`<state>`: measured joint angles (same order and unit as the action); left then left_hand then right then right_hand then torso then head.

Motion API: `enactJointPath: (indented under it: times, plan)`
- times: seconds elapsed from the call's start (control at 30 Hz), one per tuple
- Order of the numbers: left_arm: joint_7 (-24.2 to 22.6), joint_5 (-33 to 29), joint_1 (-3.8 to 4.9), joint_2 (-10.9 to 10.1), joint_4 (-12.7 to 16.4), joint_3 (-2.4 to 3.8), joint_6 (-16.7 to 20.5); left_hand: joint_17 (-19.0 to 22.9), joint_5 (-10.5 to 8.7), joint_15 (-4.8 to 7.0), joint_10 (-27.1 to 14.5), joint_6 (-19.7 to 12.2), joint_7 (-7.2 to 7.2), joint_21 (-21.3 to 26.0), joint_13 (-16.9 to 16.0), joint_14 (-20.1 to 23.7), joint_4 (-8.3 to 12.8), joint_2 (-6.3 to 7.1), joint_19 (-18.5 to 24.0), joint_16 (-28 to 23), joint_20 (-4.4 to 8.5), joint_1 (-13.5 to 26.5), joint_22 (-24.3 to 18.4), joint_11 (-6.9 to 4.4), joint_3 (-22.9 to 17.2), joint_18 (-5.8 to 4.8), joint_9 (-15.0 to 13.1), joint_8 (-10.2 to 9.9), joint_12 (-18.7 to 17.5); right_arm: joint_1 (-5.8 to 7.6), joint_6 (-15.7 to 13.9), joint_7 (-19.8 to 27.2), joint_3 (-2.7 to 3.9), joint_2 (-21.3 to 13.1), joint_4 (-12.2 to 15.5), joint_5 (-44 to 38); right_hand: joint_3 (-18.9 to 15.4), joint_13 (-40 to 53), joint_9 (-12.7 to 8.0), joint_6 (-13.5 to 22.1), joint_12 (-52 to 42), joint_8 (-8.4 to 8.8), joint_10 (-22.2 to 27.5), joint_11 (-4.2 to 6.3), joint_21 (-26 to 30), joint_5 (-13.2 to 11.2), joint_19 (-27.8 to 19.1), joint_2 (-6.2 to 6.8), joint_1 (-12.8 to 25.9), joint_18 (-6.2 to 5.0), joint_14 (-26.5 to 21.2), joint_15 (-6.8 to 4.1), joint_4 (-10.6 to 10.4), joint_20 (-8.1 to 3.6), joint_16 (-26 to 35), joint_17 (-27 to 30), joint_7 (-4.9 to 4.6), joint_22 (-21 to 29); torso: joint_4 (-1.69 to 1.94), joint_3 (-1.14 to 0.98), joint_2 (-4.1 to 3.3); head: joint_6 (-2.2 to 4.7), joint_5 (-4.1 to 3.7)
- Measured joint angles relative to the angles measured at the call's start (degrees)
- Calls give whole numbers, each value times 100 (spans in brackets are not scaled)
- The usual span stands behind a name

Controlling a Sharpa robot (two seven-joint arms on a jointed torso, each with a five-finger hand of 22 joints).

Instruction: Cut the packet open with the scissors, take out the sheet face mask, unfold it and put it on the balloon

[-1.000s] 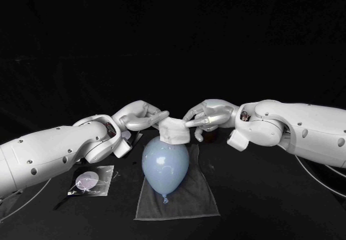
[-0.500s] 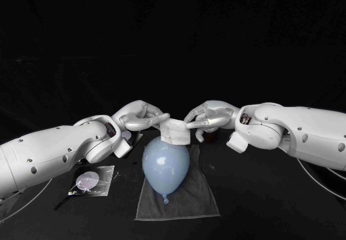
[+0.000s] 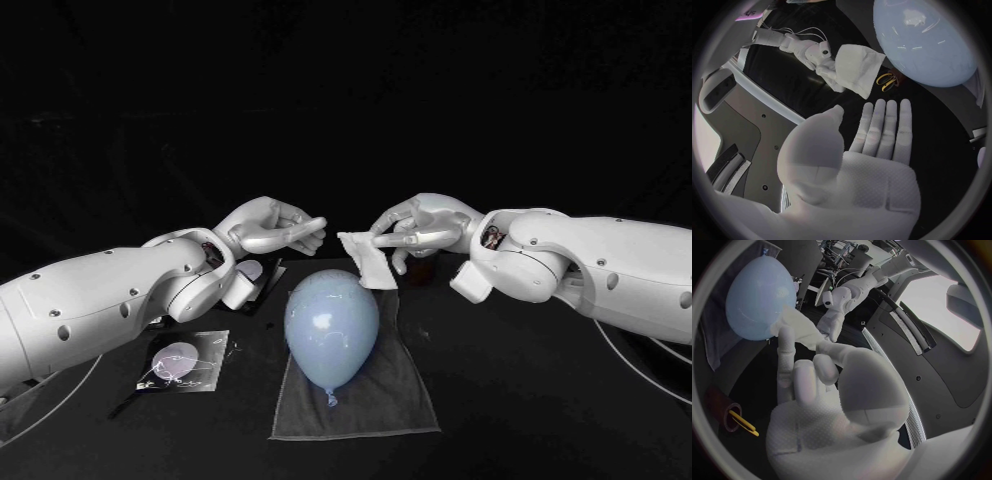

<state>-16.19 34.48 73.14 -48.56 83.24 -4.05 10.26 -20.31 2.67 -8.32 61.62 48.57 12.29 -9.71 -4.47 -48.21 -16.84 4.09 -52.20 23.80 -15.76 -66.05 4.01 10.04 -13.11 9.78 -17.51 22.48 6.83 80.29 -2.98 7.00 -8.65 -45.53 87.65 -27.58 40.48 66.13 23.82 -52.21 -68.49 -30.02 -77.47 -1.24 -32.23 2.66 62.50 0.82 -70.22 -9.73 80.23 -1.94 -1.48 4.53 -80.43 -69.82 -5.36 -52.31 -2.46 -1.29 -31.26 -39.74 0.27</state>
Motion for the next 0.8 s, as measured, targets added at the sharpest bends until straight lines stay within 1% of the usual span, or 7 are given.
enactJointPath:
  times: [0.13,0.3,0.47,0.6,0.63,0.7,0.8]
  plan:
    - [71,-86,0,-10,-10,-3,111,-20,0,0,-43,-40,1,0,0,0,19,42,0,55,0,-42,7,18,84,-1,-6,-22,18,-11,-113,47,0,-7,25,6,-1,-4,0,0,0,8,0,0,0,-1,0,-45,-45,1,0,0,1,0,0,-7,0,0,1,1,0,-2,3]
    - [124,-254,-1,-91,11,-4,340,-187,0,95,-15,-73,-8,-121,-71,-216,84,87,-234,426,60,-660,87,-67,176,-5,-85,71,268,-16,-246,104,0,-37,53,28,-9,1,0,0,0,8,0,0,0,-4,0,-51,-52,3,0,0,7,0,0,-25,0,0,-2,2,0,1,3]
    - [142,-529,-7,-258,256,-4,472,-814,17,564,482,251,-332,-874,-372,-1369,291,37,-1253,1675,548,-1516,448,-451,-189,-9,-224,396,898,-20,-358,149,0,-52,90,48,-10,1,0,0,0,8,0,0,0,-4,0,-51,-52,5,0,0,7,0,0,-26,0,1,-2,2,-2,12,-1]
    - [197,-893,-20,-385,569,-3,462,-1374,18,834,836,513,-547,-1628,-727,-2015,70,-34,-1904,2577,975,-1366,872,-687,-390,-18,-296,516,1382,-25,-463,187,0,-55,111,59,-16,1,0,0,0,8,0,0,0,-15,0,-51,-53,6,0,0,14,0,0,-16,0,2,-2,2,-3,14,4]
    - [219,-986,-24,-410,644,-3,446,-1992,18,891,909,518,-553,-1847,-816,-2410,54,-66,-2057,3126,1061,-1219,1001,-718,-405,-47,-298,516,1482,-28,-488,195,0,-56,114,60,-16,1,0,0,0,7,0,0,0,-16,0,-51,-53,6,0,0,14,0,0,-14,0,2,-1,2,-2,14,8]
    - [275,-1192,-39,-459,798,-3,391,-2863,18,957,968,520,-555,-2166,-974,-2872,54,-77,-2174,3831,1167,-1022,1204,-757,-405,-36,-298,452,1630,-39,-544,212,0,-56,121,60,-17,1,0,0,0,7,0,0,0,-16,0,-51,-53,7,0,0,14,0,0,-13,0,3,1,2,0,7,14]
    - [368,-1463,-66,-492,968,-4,304,-3384,18,991,967,520,-556,-2416,-1096,-3109,38,-29,-2203,4215,1196,-932,1372,-756,-421,-6,-293,389,1710,-58,-625,234,0,-57,140,60,-17,1,0,0,0,7,0,0,0,-25,0,-51,-53,8,0,0,14,0,0,-13,0,4,3,2,3,4,21]
